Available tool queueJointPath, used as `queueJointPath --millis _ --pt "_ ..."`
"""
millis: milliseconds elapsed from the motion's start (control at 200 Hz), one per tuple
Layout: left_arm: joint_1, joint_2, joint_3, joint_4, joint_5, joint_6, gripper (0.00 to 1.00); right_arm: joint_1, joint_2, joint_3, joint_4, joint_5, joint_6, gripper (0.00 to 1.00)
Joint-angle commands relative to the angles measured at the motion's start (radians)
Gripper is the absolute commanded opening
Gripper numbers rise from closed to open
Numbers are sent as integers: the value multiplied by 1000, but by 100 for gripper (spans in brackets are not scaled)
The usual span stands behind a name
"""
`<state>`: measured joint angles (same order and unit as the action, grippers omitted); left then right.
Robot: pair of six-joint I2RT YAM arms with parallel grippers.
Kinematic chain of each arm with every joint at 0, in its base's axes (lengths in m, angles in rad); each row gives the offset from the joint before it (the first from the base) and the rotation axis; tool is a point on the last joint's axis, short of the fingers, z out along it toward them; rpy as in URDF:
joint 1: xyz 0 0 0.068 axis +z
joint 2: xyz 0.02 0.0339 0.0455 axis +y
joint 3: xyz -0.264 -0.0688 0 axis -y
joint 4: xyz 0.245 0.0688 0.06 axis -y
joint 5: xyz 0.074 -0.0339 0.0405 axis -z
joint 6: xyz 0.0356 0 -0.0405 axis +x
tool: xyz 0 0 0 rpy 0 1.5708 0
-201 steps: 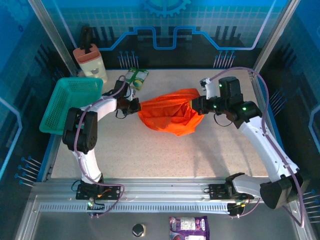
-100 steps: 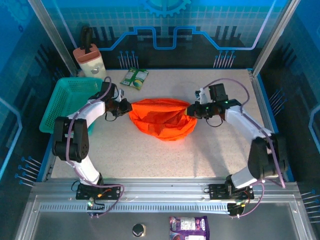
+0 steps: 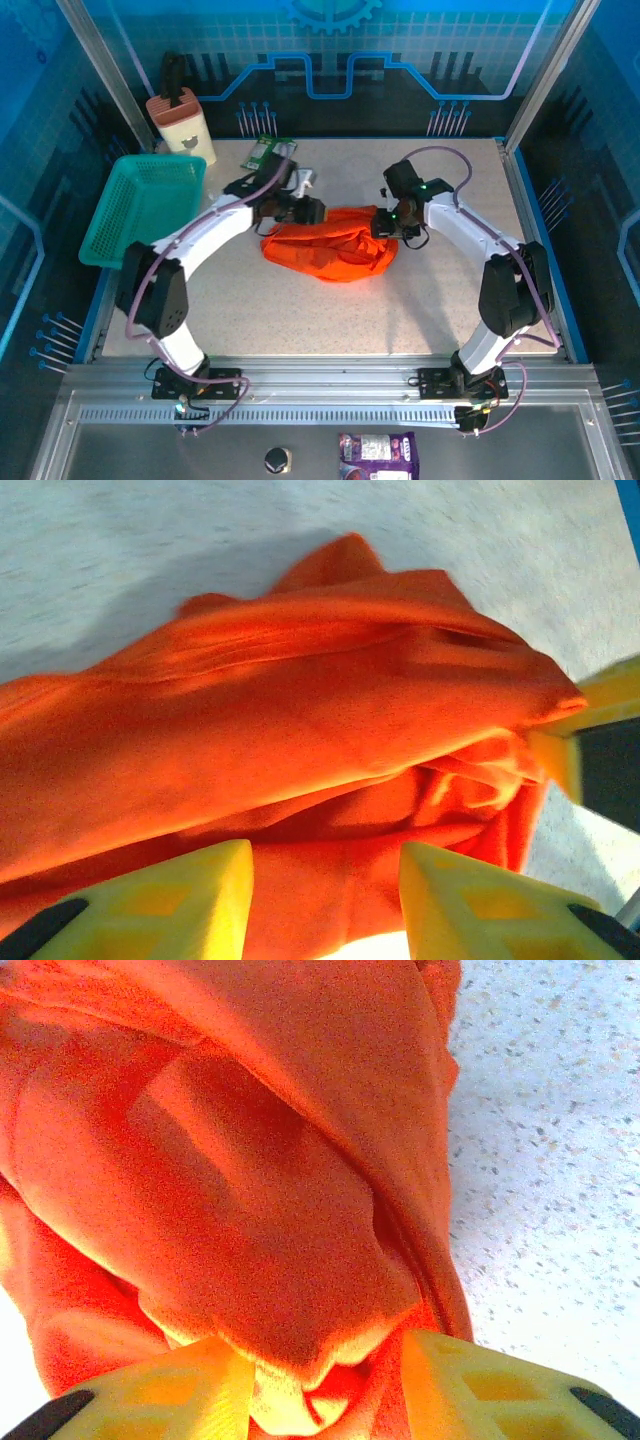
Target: Fold the inside-out t-shirt
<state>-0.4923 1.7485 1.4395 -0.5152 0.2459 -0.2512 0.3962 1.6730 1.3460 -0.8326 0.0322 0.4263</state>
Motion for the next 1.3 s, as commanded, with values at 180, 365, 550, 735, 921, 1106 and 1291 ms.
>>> queueJointPath --millis 180,365,550,735,921,1106,1291 --pt "-121 232 180 -100 -39 104 41 88 -82 -25 -17 56 95 49" --pt "-124 328 250 -113 -56 117 54 106 -31 -92 93 -3 166 51" --pt "-124 397 307 -121 -44 123 58 107 3 -131 159 9 180 47" --pt "-122 456 344 -140 -143 118 44 106 -13 -130 159 -4 156 8" --pt "-83 462 349 -162 -190 95 9 88 -120 -145 162 -82 121 0" --pt "60 307 158 -14 20 -9 0 -6 -264 -220 213 -217 118 0" --pt "195 150 14 2 162 -33 0 -162 -306 -307 218 -250 87 0"
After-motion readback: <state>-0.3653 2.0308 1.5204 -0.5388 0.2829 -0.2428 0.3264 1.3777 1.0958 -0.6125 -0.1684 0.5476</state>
